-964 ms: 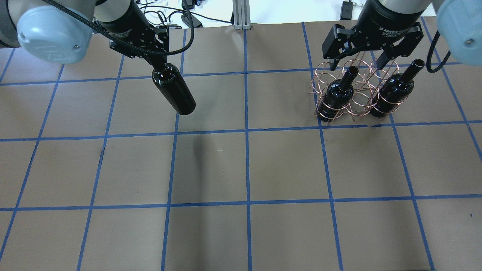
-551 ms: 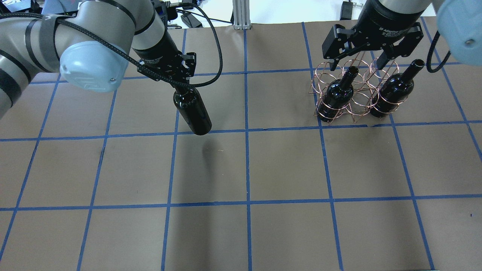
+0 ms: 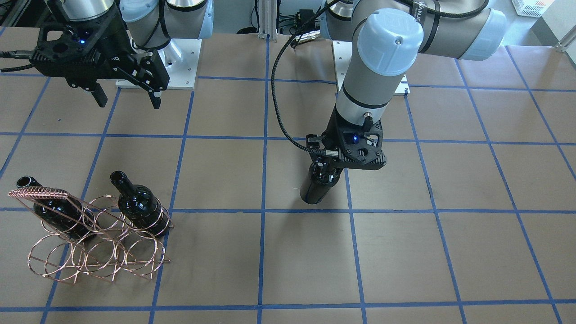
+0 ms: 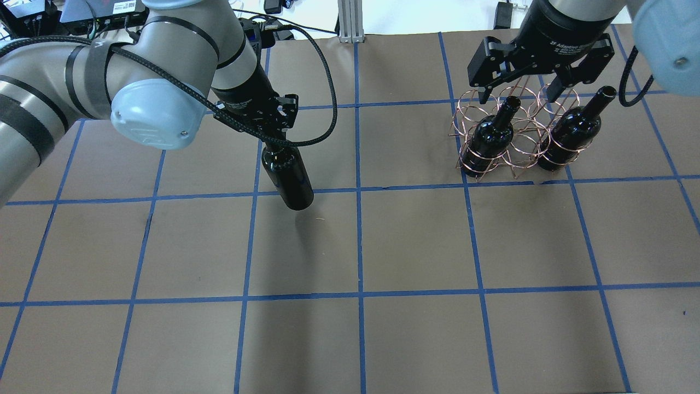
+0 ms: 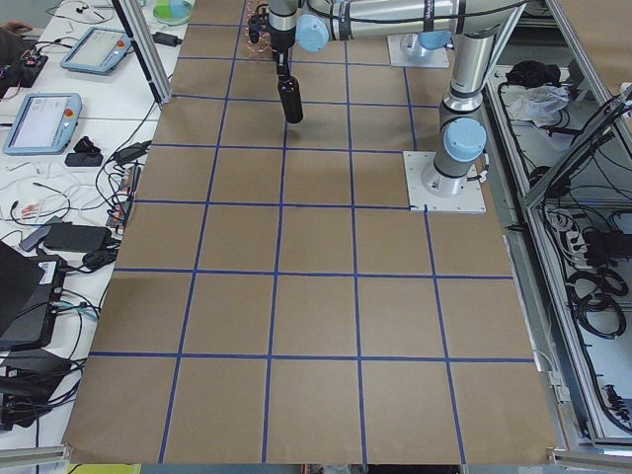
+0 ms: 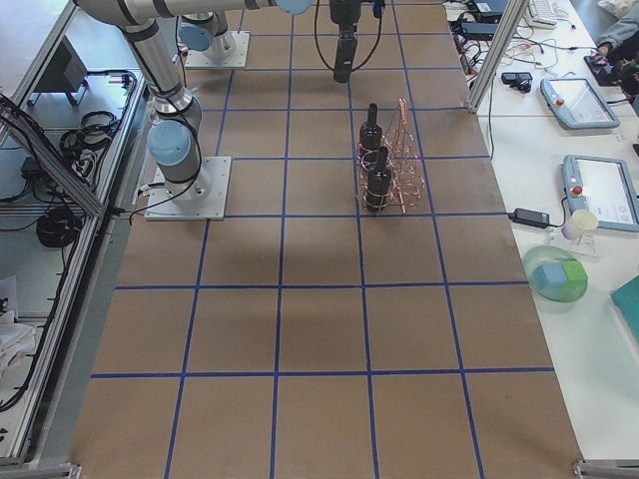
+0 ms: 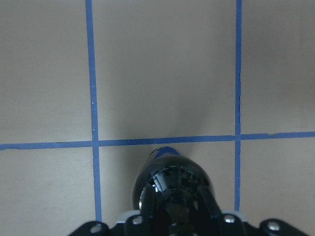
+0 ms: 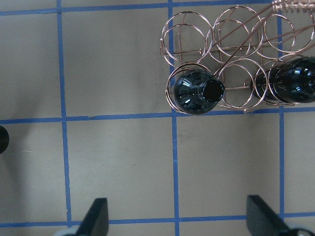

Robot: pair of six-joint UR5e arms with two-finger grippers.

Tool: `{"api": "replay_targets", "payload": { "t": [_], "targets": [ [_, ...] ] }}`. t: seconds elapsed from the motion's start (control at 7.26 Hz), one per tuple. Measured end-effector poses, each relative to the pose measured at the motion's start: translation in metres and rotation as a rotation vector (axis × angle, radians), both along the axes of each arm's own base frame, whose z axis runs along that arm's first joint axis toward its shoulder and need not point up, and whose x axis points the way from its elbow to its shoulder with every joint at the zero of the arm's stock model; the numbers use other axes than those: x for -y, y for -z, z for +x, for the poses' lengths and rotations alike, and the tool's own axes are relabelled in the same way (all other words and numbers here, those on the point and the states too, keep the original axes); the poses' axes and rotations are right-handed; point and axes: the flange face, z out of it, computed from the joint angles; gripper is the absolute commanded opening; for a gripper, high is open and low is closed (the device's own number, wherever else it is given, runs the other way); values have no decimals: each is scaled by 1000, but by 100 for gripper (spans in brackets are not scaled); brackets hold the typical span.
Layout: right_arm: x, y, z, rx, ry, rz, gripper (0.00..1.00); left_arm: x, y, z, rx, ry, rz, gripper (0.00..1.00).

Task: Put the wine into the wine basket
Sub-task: 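Carry the bottle with the left gripper toward the table center, then lower the bottle upright onto the table and open the left gripper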

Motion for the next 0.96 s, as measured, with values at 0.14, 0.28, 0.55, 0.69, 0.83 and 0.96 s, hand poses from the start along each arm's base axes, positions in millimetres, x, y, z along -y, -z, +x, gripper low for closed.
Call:
{"api": "replay_targets", "payload": {
  "t": [0.14,0.28,0.55,0.69,0.83,0.96],
  "targets": [
    [0,0,0,-1,0,1,100,0,8,1,1,2,7,0],
    [0,0,0,-1,0,1,100,1,12,1,1,-2,9,0],
    [0,0,0,-1,-1,1,100,3,16,1,-4,-13,9,0],
    [0,0,0,-1,-1,1,100,3,17,1,-5,-15,11,0],
    [0,0,0,-1,-1,1,100,4,18,1,-6,-16,13,0],
    [0,0,0,-1,-1,1,100,4,19,0,-8,-16,15,0]
  ]
}}
